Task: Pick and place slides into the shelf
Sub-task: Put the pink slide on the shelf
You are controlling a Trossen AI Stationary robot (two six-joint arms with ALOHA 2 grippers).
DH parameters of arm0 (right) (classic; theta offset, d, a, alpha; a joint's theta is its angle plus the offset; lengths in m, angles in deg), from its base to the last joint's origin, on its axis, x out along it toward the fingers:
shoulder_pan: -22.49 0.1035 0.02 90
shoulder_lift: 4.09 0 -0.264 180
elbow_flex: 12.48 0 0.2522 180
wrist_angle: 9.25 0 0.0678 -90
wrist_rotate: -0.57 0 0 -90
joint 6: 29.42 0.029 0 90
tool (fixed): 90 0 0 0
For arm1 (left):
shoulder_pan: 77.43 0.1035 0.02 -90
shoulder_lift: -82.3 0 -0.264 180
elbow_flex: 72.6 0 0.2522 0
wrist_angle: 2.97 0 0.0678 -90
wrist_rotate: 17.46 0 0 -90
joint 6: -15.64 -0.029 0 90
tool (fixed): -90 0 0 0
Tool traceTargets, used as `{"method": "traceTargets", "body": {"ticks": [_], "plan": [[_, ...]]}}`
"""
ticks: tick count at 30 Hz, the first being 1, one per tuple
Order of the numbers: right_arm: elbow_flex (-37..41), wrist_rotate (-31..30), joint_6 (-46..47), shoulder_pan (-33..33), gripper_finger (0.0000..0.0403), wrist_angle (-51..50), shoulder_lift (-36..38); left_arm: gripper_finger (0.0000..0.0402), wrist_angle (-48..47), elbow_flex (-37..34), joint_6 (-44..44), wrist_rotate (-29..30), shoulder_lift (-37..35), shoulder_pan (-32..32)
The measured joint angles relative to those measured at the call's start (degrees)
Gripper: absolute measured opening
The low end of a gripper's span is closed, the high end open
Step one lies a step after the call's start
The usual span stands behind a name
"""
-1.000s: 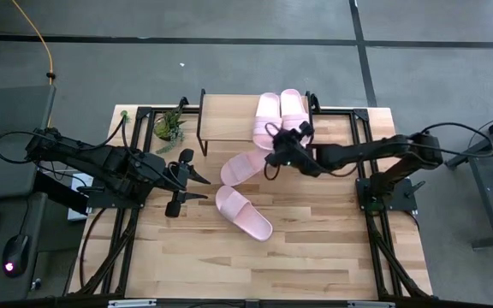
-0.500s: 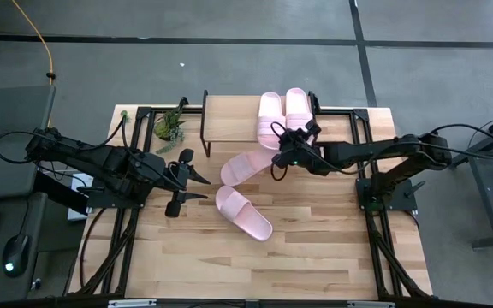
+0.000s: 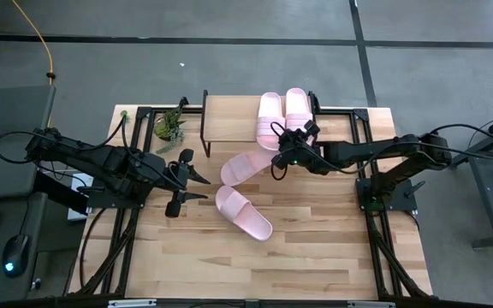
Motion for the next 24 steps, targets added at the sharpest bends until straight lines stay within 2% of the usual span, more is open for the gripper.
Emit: {"method": "traceTargets", "body": {"ticks": [15, 24], "plan": [[0.0, 2.9, -0.08, 0.92, 0.0119, -0.58, 5.53, 0.017, -0.05, 0.0, -0.12, 0.0, 0.0, 0.0], [0.0, 3.98, 0.33, 3.61, 0.0119, -0.94, 6.05, 0.017, -0.11, 0.0, -0.09, 0.0, 0.0, 0.0]]}}
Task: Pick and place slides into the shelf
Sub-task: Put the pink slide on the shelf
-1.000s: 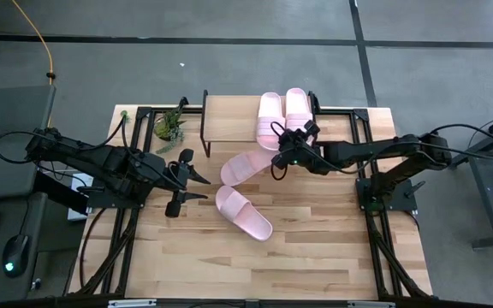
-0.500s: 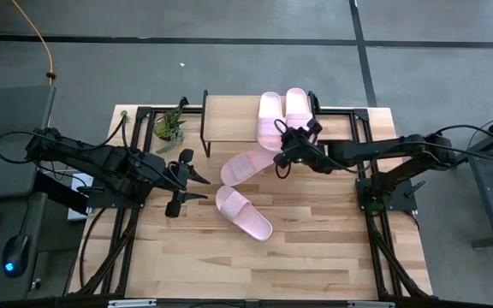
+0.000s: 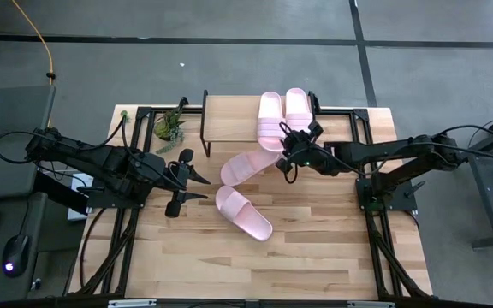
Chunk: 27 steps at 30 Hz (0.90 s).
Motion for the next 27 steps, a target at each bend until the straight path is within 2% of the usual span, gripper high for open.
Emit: {"method": "traceTargets", "body": {"ticks": [4, 18, 27], "plan": [[0.0, 3.21, 0.0, 1.74, 0.0119, 0.02, 0.0, 0.017, -0.65, 0.0, 0.17, 0.0, 0.0, 0.0], [0.0, 23.2, 2.38, 5.7, 0.0119, 2.58, 0.0, 0.017, -0.83, 0.0, 0.65, 0.0, 0.0, 0.0], [0.0, 23.96, 3.53, 6.31, 0.0119, 3.13, 0.0, 0.017, -1.16, 0.0, 5.45, -0.01, 0.0, 0.0]]}}
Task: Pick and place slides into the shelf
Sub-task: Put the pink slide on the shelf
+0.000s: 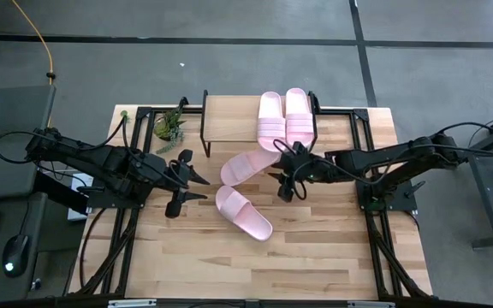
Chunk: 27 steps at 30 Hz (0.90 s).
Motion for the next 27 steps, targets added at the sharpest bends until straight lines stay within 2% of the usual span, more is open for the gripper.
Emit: {"method": "traceTargets", "body": {"ticks": [11, 20, 27], "plan": [[0.02, 3.15, 1.06, 3.32, 0.0119, 0.65, -2.26, 0.017, -4.3, 0.0, 9.18, -0.46, 2.9, -0.04], [0.0, 1.56, 1.0, 6.58, 0.0119, 1.75, -3.55, 0.017, -3.45, -0.02, 9.95, -3.31, 9.25, -0.02], [0.01, 1.57, 1.19, 7.54, 0.0119, 1.37, -5.06, 0.017, -4.05, -0.01, 9.84, -4.69, 11.41, -0.02]]}}
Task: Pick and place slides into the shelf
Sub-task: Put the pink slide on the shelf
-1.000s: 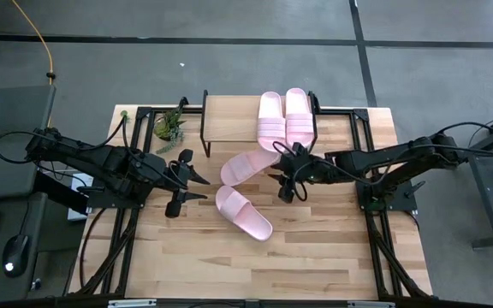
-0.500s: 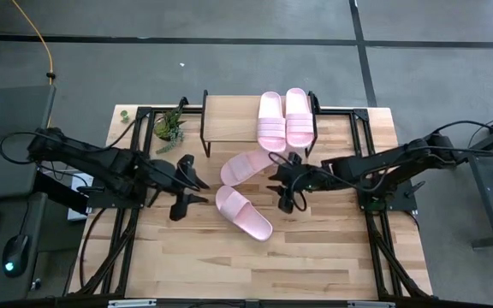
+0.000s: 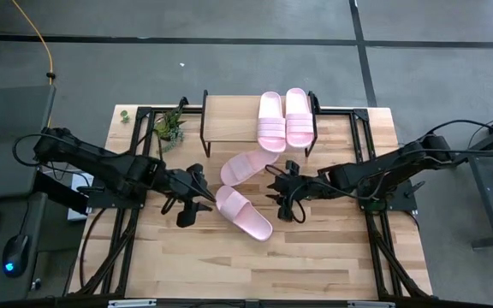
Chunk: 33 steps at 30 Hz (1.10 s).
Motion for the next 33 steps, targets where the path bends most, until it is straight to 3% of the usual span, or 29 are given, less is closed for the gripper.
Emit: {"method": "traceTargets", "body": {"ticks": [9, 22, 33], "plan": [[0.01, 0.21, 2.82, 0.28, 0.0119, -0.7, -0.34, 0.017, -0.25, -0.02, 1.0, -0.03, 1.73, 0.0], [-0.01, 0.16, -1.3, 2.62, 0.0119, -1.94, -6.43, 0.017, -0.23, -0.01, 1.71, -0.04, 1.83, 0.02], [-0.01, 0.52, -0.08, 2.05, 0.0119, -1.2, -6.77, 0.017, -3.1, -0.01, 1.55, -0.5, 4.87, 0.0]]}}
